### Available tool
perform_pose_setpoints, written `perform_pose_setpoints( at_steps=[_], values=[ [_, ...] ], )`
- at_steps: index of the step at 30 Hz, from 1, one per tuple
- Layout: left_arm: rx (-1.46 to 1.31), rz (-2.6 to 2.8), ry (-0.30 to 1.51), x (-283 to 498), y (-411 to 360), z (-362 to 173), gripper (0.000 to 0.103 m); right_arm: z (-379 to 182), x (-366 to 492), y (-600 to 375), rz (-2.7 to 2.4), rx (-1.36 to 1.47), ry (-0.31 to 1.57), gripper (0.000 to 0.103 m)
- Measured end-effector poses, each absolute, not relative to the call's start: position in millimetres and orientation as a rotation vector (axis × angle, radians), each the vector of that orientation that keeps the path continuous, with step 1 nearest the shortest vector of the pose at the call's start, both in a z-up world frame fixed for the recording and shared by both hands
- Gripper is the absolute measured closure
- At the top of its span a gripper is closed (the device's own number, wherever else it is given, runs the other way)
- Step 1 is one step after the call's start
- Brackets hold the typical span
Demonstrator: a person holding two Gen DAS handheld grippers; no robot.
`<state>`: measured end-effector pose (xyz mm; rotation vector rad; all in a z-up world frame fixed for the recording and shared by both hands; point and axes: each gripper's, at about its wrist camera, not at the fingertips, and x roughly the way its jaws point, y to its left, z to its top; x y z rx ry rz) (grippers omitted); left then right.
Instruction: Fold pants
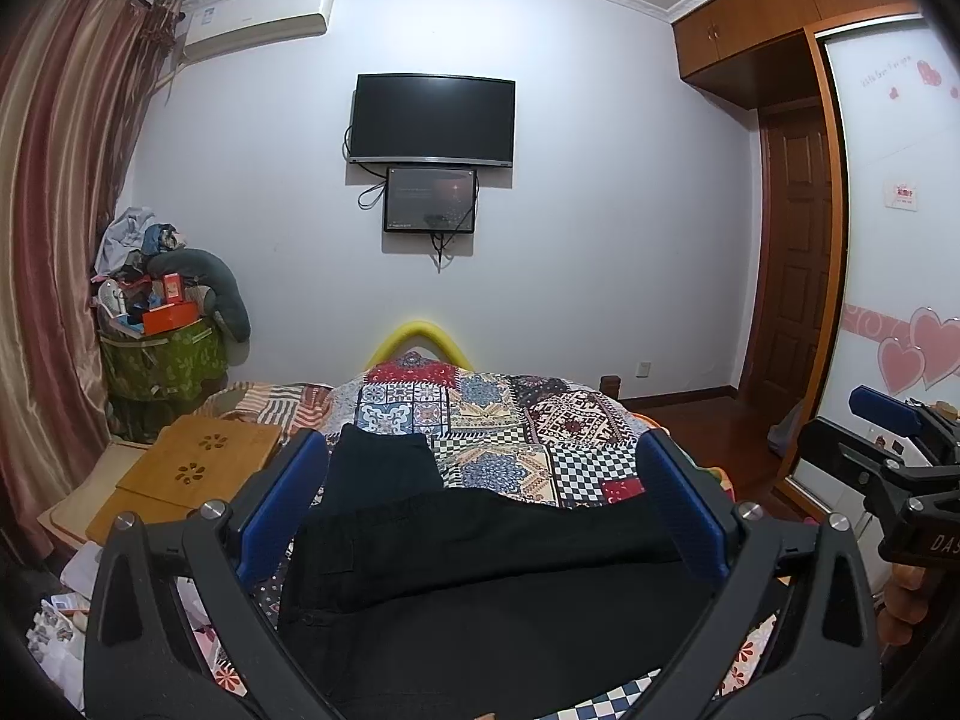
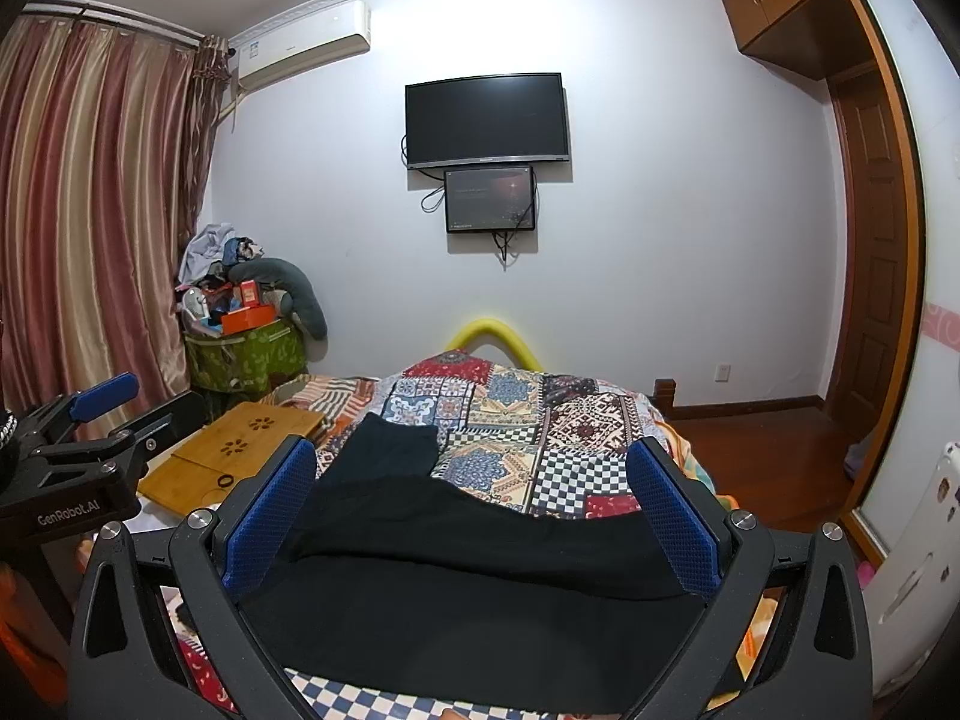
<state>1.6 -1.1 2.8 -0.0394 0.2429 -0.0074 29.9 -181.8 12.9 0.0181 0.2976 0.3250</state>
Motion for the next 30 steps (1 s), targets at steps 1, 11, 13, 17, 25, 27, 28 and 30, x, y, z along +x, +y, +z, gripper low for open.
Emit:
perform_pose_setpoints(
  at_steps=[1, 11, 13, 17, 25, 27, 28, 30],
  values=[
    [-0.039, -0.006, 0.243, 2, -1, 3, 0.0, 13, 30, -182, 0.327, 0.02, 0.298, 0.0],
    [-0.043, -0.011, 0.242, 3, 0, 3, 0.0, 12, 29, -180, 0.328, 0.022, 0.301, 0.0],
    [-0.044, -0.011, 0.241, 3, 1, 3, 0.0, 11, 30, -180, 0.329, 0.022, 0.303, 0.0],
    [-0.049, -0.013, 0.246, 4, 2, 2, 0.0, 11, 30, -179, 0.33, 0.02, 0.302, 0.0],
    [-0.049, -0.02, 0.262, 10, 5, -2, 0.0, 8, 38, -177, 0.332, 0.018, 0.32, 0.0],
    [-0.048, -0.032, 0.276, 18, 7, -3, 0.0, 5, 45, -177, 0.337, 0.018, 0.332, 0.0],
    [-0.048, -0.032, 0.282, 22, 9, -4, 0.0, 4, 48, -177, 0.34, 0.016, 0.339, 0.0],
    [-0.042, -0.034, 0.3, 33, 12, -7, 0.0, 1, 59, -176, 0.332, 0.005, 0.351, 0.0]
  ],
)
